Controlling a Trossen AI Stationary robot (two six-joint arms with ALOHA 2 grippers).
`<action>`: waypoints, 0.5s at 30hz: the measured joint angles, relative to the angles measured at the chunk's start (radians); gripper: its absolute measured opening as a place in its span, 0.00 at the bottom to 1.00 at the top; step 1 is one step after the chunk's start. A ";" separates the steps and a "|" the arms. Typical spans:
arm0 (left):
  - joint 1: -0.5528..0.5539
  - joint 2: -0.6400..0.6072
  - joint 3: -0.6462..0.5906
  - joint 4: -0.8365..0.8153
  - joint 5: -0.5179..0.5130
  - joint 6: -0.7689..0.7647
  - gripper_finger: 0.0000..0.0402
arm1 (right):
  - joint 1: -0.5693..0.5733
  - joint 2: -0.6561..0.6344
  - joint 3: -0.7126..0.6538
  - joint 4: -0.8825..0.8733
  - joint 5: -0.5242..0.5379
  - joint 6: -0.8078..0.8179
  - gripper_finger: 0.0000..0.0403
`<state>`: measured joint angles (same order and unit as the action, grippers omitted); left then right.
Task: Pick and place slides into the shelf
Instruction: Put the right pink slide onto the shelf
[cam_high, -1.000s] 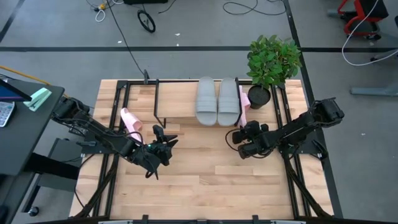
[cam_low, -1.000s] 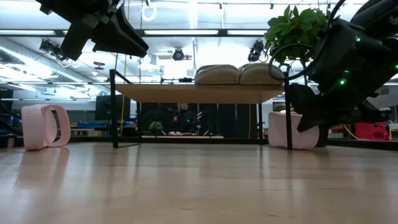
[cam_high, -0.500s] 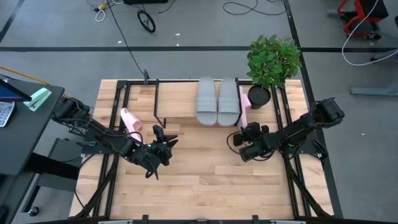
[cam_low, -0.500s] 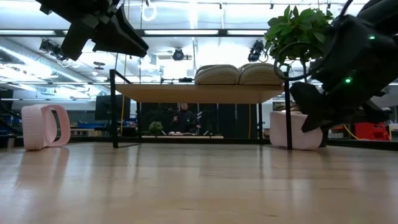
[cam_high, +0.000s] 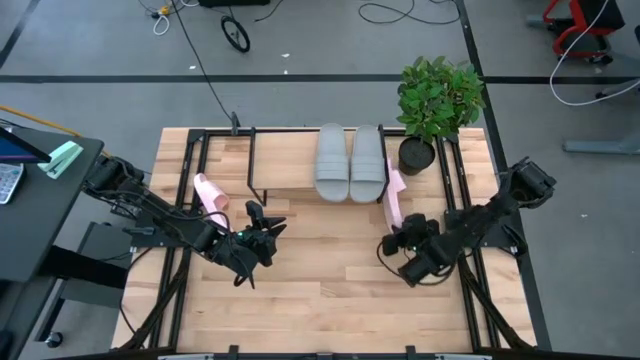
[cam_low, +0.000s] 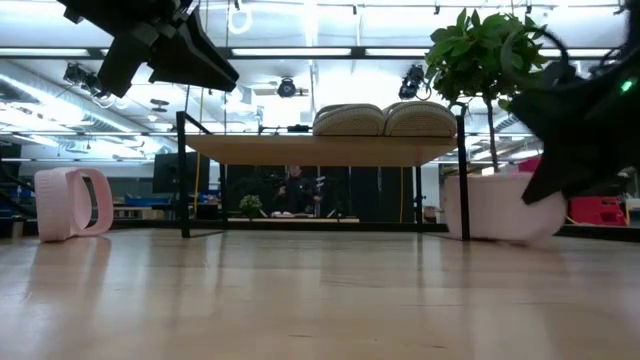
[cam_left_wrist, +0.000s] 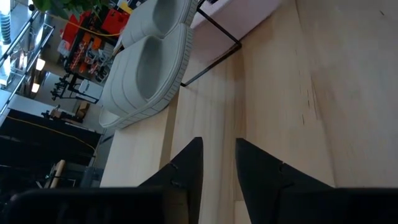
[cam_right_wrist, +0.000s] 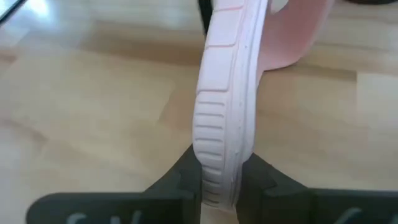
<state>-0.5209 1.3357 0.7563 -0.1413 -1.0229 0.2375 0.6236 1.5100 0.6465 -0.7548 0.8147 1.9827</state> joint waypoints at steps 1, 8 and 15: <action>0.000 0.000 0.000 0.000 0.000 0.000 0.24 | 0.019 0.000 0.023 -0.038 -0.015 0.019 0.15; 0.000 0.000 0.000 0.005 0.052 0.000 0.24 | 0.116 0.000 0.135 -0.206 -0.081 0.130 0.15; 0.000 0.000 0.000 0.012 0.052 0.000 0.24 | 0.162 0.000 0.203 -0.224 -0.086 0.164 0.15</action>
<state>-0.5213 1.3357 0.7563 -0.1291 -0.9709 0.2377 0.7852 1.5105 0.8495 -0.9786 0.7287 2.1471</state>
